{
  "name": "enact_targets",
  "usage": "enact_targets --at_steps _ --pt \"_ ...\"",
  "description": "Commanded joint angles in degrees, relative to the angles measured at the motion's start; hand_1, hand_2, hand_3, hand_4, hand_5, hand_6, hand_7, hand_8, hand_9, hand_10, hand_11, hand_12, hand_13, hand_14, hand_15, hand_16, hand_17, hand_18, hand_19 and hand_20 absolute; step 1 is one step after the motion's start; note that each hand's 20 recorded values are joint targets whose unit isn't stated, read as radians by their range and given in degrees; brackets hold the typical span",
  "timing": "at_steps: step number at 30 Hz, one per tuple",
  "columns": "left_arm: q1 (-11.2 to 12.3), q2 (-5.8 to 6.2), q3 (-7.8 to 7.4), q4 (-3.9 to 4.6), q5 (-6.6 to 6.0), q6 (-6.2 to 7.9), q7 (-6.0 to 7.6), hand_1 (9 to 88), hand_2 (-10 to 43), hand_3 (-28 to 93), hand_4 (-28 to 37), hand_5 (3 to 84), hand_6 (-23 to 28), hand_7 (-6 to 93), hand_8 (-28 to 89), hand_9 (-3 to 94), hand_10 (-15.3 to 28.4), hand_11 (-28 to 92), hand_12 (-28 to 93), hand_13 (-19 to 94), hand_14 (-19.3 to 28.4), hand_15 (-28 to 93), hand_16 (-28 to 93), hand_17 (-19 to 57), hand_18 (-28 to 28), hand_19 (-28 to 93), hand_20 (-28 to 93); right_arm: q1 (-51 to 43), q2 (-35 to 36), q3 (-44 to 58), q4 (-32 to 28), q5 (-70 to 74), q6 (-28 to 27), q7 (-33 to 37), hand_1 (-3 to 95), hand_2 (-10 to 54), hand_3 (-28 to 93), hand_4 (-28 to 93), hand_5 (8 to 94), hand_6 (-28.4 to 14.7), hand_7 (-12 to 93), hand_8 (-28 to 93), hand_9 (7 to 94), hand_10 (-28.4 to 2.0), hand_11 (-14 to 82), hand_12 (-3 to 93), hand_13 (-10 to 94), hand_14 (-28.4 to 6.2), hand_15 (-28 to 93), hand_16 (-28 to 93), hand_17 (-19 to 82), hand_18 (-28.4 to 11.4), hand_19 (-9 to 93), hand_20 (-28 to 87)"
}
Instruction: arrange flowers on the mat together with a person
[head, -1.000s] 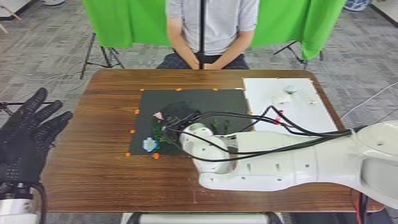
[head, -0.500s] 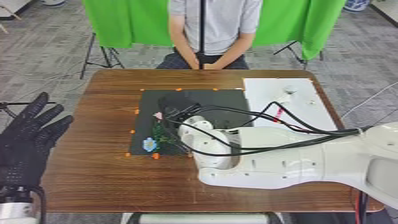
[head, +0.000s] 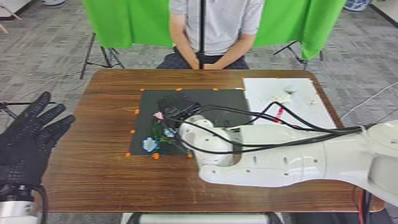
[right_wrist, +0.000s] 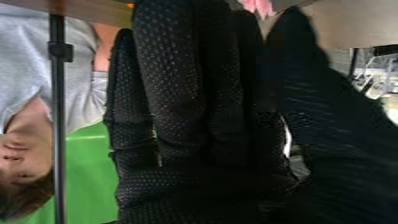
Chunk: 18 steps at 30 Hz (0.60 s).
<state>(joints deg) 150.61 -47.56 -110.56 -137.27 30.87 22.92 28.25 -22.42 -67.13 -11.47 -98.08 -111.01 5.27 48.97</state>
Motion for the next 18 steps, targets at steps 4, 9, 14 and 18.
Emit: enact_targets --at_steps 4,9,14,18 --pt "2.01 -0.63 -0.18 -0.17 0.00 -0.29 -0.28 21.0 7.0 76 -24.3 30.9 5.0 10.1 -8 28.7 14.4 17 12 20 21.3 44 -5 -9.5 19.3 38 15 -1.91 2.38 3.32 -1.76 -1.95 3.38 0.62 50.8 -8.0 67 -28 75.4 1.6 15 -2 84.4 -10.1 19.4 21.1 81 -7.1 47 19 37 -18.8 81 -4" --pt "3.80 -0.95 -1.44 -0.45 -0.20 0.14 0.20 20.9 6.9 76 -24.4 30.9 5.0 10.2 -8 28.7 14.4 17 12 20 21.3 44 -5 -9.5 19.3 38 15 -10.97 9.59 17.82 -8.72 5.64 5.37 -4.24 40.8 -6.3 71 -25 69.4 0.4 15 -8 78.3 -12.9 21.7 16.5 76 -9.8 47 17 33 -21.8 78 -4" --pt "5.37 -0.85 -1.58 -0.59 -0.55 0.58 1.38 19.9 7.1 75 -25.2 30.9 4.9 10.1 -8 28.7 14.3 17 12 20 21.3 44 -4 -9.7 19.3 37 15 -23.15 15.85 34.78 -14.94 16.30 6.10 -10.17 31.5 -1.7 69 -23 61.9 -1.4 15 -12 70.6 -15.8 19.3 15.6 68 -14.0 48 15 27 -25.0 75 -1" --pt "5.29 -1.10 -1.07 -0.33 -0.29 0.59 0.79 19.1 7.0 75 -26.2 30.8 4.8 10.0 -8 28.5 14.2 17 12 19 21.2 43 -4 -10.0 19.0 37 15 -35.60 18.39 50.29 -18.65 27.71 6.29 -14.18 28.4 -0.3 69 -23 57.9 -2.2 14 -12 65.5 -17.1 17.5 14.9 63 -16.4 48 13 24 -25.7 72 0"
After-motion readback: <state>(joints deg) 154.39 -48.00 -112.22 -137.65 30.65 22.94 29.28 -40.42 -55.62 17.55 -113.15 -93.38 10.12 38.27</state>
